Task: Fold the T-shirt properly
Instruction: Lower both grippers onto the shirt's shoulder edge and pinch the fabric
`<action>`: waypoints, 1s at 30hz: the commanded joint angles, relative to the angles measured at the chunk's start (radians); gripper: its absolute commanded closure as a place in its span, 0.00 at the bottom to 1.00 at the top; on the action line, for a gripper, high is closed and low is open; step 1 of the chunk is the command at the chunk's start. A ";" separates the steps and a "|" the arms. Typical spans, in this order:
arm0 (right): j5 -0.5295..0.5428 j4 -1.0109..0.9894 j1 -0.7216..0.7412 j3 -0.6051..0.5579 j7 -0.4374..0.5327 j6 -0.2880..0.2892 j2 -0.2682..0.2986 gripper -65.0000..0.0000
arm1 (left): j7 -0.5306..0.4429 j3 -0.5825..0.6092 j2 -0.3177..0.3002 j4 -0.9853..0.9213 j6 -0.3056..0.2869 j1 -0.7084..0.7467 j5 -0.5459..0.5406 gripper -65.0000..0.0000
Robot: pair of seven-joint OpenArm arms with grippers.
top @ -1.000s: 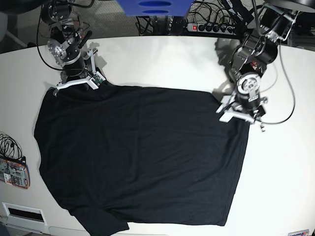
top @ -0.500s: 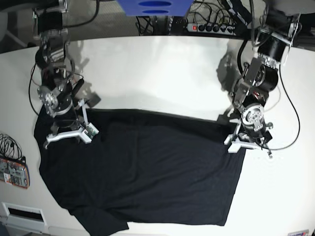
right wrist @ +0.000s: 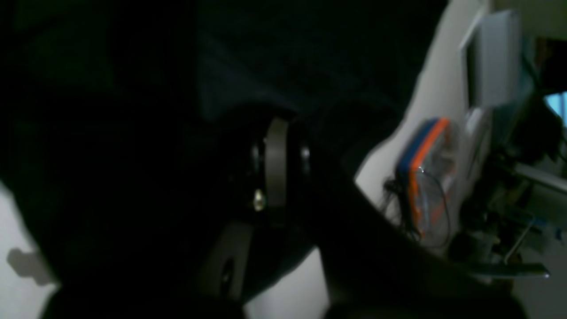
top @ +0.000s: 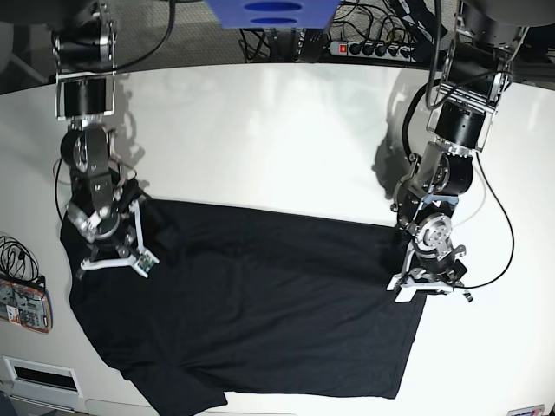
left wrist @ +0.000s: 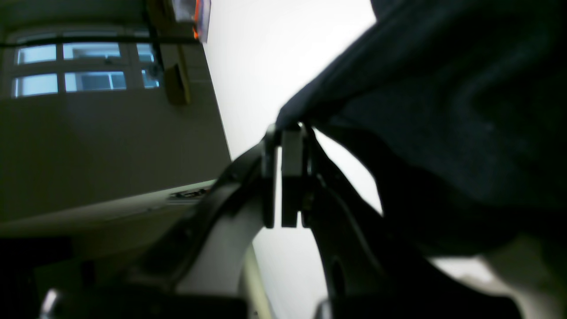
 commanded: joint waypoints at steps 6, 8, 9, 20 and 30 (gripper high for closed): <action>-0.002 -0.077 0.100 -0.036 0.039 -0.019 0.014 1.00 | -0.058 -0.011 -0.016 -0.028 0.089 -0.039 0.019 1.00; -0.002 -0.095 0.125 -0.057 0.039 -0.019 0.014 1.00 | -0.060 -0.011 -0.016 -0.028 0.095 -0.039 0.019 1.00; -0.002 -0.106 0.143 -0.071 0.040 -0.019 0.014 1.00 | -0.060 -0.008 -0.015 -0.028 0.095 -0.039 0.019 1.00; -0.007 -0.240 0.264 -0.238 0.082 -0.022 0.014 1.00 | -0.061 0.037 0.007 -0.028 0.095 -0.031 0.065 1.00; -0.007 -0.296 0.335 -0.261 0.121 -0.025 0.014 1.00 | -0.061 0.037 0.007 -0.029 0.095 -0.036 0.130 1.00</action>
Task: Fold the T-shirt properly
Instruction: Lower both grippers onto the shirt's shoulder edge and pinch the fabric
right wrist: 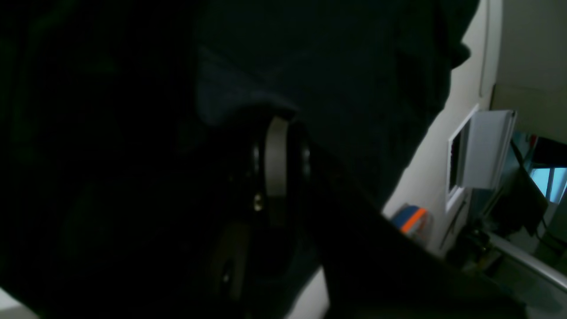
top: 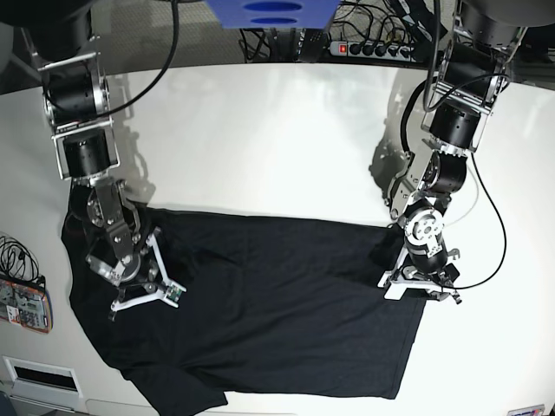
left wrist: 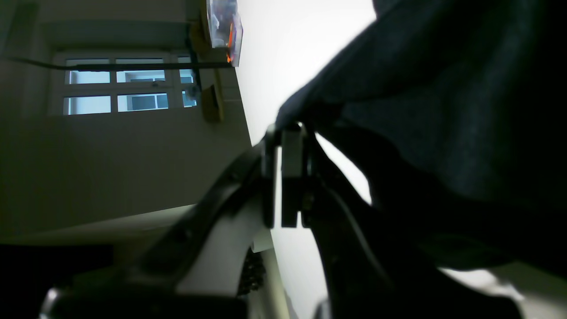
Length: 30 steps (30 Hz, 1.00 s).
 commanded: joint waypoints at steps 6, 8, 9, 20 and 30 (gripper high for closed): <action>-0.002 0.009 0.095 0.008 0.017 -0.020 0.011 1.00 | -0.002 -0.004 -0.008 -0.018 0.018 -0.040 0.019 1.00; -0.002 -0.015 0.098 0.010 0.017 -0.020 0.011 1.00 | -0.002 -0.001 0.002 -0.035 0.018 -0.061 0.019 1.00; -0.002 -0.032 0.098 0.010 0.017 -0.020 0.011 1.00 | -0.002 -0.002 0.011 -0.041 0.018 -0.064 0.019 1.00; -0.002 -0.070 0.098 0.010 0.017 -0.092 0.015 1.00 | 0.005 -0.009 0.009 -0.040 0.020 -0.063 0.020 1.00; -0.002 -0.070 0.098 0.031 0.008 -0.095 0.019 1.00 | 0.044 -0.009 0.009 -0.037 0.020 -0.066 0.020 1.00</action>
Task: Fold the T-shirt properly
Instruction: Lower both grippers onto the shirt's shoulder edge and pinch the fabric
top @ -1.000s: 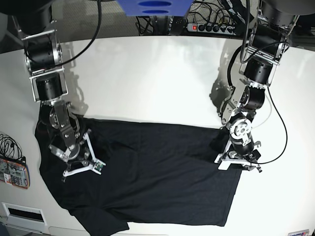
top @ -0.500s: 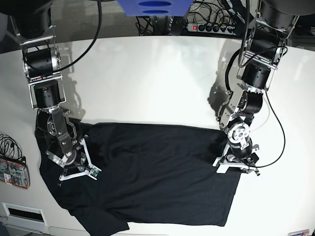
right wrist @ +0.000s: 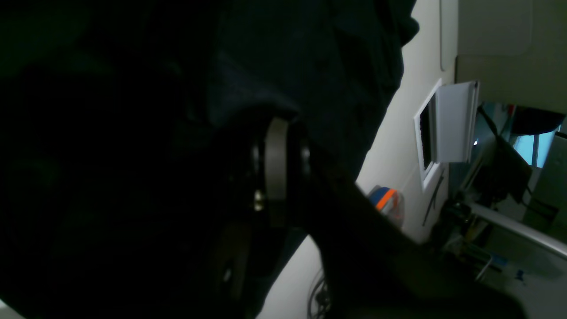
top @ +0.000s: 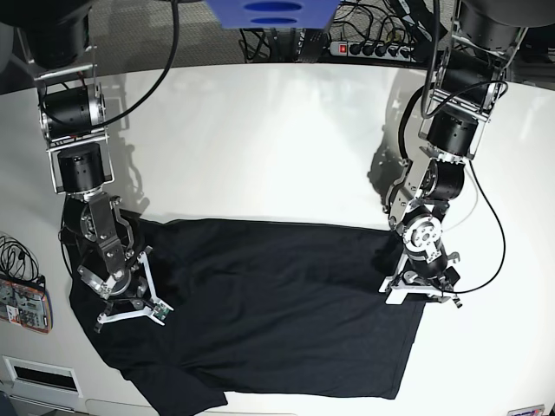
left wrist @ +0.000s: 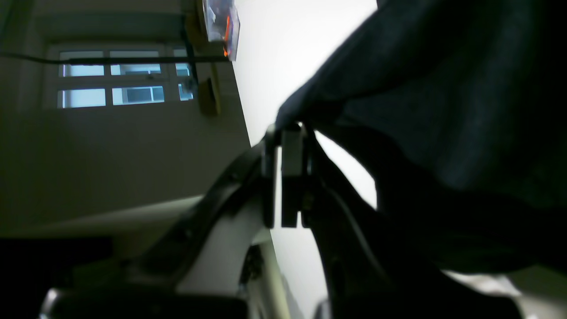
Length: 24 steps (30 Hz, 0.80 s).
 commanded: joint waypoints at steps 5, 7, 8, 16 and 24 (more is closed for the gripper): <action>-0.004 0.019 0.034 0.054 0.001 -0.017 0.012 1.00 | 0.020 -0.006 -0.009 0.019 0.035 -0.030 0.020 1.00; -0.004 0.017 0.034 0.057 0.001 -0.017 0.012 1.00 | 0.020 -0.006 -0.009 0.019 0.079 -0.030 0.020 1.00; -0.004 0.017 0.034 0.057 0.001 -0.017 0.012 1.00 | 0.019 -0.006 -0.009 0.019 0.097 -0.030 0.020 1.00; -0.004 0.020 0.032 0.055 0.005 -0.017 0.011 1.00 | 0.016 0.000 -0.004 0.014 0.113 -0.031 0.020 1.00; -0.002 0.022 0.031 0.057 0.004 -0.019 0.008 0.47 | 0.014 0.000 -0.004 0.015 0.113 -0.024 0.020 1.00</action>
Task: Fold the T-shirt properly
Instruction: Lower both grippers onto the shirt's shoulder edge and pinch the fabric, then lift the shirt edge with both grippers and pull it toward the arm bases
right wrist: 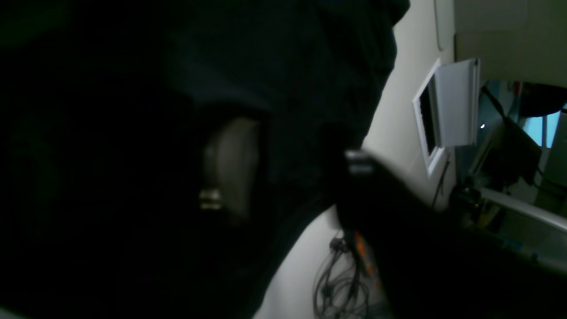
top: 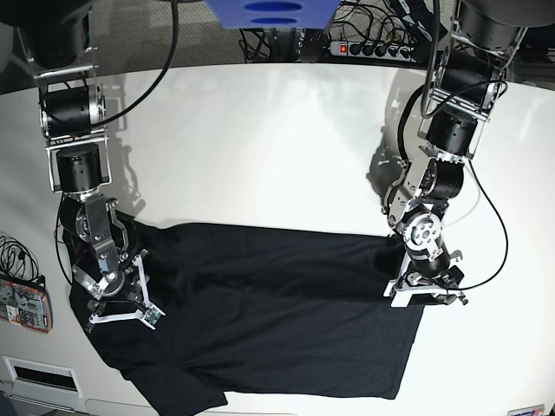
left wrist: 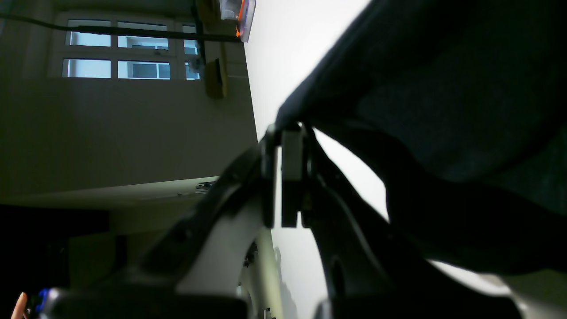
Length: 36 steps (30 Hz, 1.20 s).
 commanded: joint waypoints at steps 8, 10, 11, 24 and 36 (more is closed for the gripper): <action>-0.002 0.021 0.034 0.008 0.010 -0.014 0.011 0.13 | -0.002 -0.003 -0.008 0.014 0.021 -0.027 0.053 1.00; -0.002 0.021 0.034 0.008 0.010 -0.014 0.011 0.13 | -0.002 -0.003 -0.008 0.014 0.021 -0.027 0.100 1.00; -0.002 0.021 0.034 0.008 0.012 -0.014 0.011 0.13 | -0.002 -0.003 -0.008 0.014 0.021 -0.027 0.123 1.00; 0.001 0.195 0.034 0.011 0.009 -0.014 0.011 0.13 | 0.000 -0.003 -0.007 0.012 0.195 -0.028 0.168 0.52; 0.174 0.215 -0.059 0.301 0.007 -0.010 -0.049 0.13 | 0.000 -0.104 0.081 0.109 0.196 -0.027 -0.151 0.48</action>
